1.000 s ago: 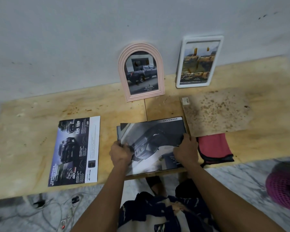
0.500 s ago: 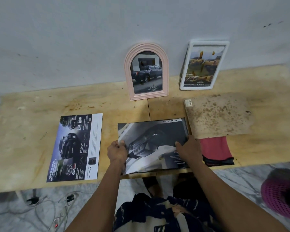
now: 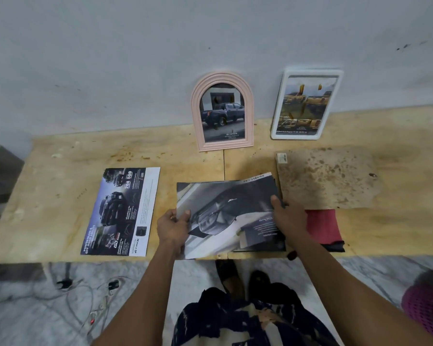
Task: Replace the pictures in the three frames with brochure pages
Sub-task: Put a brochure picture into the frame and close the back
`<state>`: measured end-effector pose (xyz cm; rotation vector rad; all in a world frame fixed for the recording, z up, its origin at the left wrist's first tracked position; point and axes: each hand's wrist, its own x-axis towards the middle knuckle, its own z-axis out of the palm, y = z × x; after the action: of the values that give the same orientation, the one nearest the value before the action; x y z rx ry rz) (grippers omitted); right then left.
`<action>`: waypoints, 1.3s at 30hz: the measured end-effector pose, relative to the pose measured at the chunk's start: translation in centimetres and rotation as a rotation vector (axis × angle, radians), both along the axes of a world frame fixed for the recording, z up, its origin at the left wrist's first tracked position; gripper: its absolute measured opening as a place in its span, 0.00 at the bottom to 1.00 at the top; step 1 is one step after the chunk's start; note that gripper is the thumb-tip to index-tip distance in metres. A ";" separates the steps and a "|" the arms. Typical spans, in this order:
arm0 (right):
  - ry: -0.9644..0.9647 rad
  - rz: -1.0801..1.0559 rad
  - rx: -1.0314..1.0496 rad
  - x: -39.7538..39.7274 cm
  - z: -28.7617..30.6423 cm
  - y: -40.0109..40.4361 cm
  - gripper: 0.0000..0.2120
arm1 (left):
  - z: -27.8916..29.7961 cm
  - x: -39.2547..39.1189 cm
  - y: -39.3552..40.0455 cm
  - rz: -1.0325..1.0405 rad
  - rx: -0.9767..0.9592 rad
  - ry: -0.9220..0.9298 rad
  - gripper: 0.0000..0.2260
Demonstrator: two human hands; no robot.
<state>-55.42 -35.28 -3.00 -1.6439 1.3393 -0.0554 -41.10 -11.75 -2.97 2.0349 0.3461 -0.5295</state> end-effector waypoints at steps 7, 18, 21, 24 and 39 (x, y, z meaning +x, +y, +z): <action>-0.492 -0.176 0.657 0.9 1.6 0.7 0.17 | 2.0 -2.3 3.1 0.418 -0.359 0.067 0.08; -0.387 0.080 0.553 6.9 3.0 13.5 0.10 | 3.3 -4.6 7.8 0.604 -0.575 0.103 0.08; -0.320 0.209 0.442 8.9 2.9 15.3 0.10 | 3.2 -3.0 11.5 0.624 -0.530 0.127 0.14; -0.272 0.293 0.426 11.6 2.4 17.6 0.12 | 3.1 0.1 16.0 0.718 -0.466 0.093 0.22; -0.067 0.461 0.193 30.5 0.7 38.1 0.06 | 3.0 23.4 37.5 0.137 0.148 0.018 0.09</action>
<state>-24.95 2.85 -2.26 -1.7281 0.8608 0.2816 -17.68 25.78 0.03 2.1310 0.5455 -0.4495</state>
